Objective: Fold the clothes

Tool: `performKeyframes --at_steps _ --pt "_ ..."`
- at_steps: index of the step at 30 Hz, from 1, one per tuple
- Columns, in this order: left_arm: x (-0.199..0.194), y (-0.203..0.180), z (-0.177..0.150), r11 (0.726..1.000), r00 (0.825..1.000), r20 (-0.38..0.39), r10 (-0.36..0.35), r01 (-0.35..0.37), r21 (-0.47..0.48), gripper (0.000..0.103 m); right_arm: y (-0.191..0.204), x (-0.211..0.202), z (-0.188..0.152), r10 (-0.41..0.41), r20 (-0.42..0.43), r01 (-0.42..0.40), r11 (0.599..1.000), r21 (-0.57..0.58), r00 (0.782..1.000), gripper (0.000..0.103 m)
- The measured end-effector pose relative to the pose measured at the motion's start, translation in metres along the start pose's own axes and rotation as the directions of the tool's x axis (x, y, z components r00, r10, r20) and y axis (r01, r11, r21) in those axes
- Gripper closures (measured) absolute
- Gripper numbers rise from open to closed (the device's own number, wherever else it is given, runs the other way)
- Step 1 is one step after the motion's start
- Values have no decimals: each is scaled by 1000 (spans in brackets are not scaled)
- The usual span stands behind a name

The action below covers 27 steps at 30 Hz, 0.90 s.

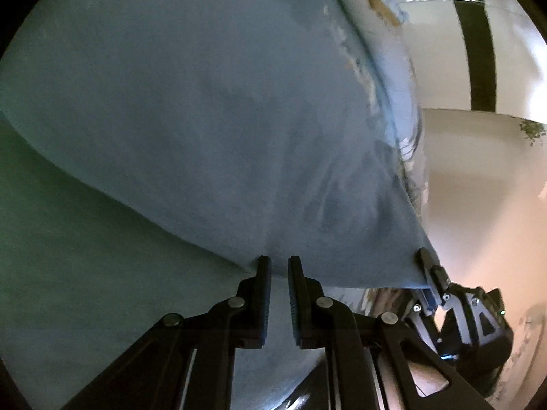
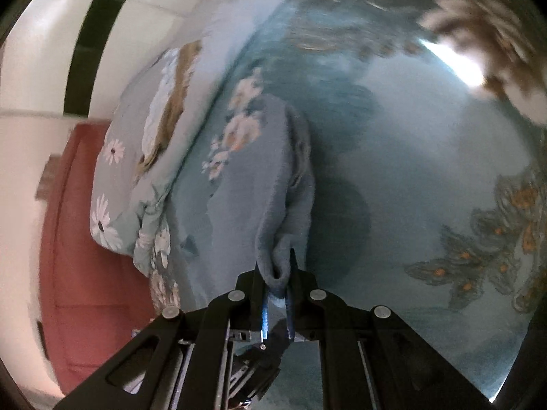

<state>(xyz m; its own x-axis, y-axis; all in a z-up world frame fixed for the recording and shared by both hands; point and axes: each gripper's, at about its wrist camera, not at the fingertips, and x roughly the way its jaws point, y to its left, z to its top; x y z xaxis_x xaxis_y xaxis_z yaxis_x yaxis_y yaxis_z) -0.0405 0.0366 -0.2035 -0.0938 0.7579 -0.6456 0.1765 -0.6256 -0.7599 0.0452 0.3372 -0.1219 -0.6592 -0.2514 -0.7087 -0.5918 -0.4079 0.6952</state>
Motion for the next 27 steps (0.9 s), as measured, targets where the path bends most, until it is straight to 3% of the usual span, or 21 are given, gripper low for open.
performKeyframes --at_steps 6,10,11,14,19,23,27 --pt "-74 13 31 998 980 190 -55 54 10 76 78 10 -14 -57 -2 54 964 -260 998 95" --pt "-119 37 43 996 953 293 -77 85 -16 71 131 34 -48 -83 -35 58 886 -460 996 95" --pt "-125 45 45 995 949 304 -81 95 -32 71 144 42 -60 -91 -47 54 856 -514 995 95" --pt "-137 68 48 991 943 323 -77 109 -83 71 149 74 -89 -142 -114 51 816 -576 983 95" --pt "-141 90 48 983 943 323 -76 125 -133 71 156 129 -139 -238 -218 34 744 -667 947 95" --pt "-146 99 50 978 940 328 -92 148 -148 70 147 139 -150 -266 -231 44 737 -674 936 95" --pt "-129 92 52 974 940 322 -114 170 -153 66 154 137 -160 -289 -234 23 674 -739 928 94"
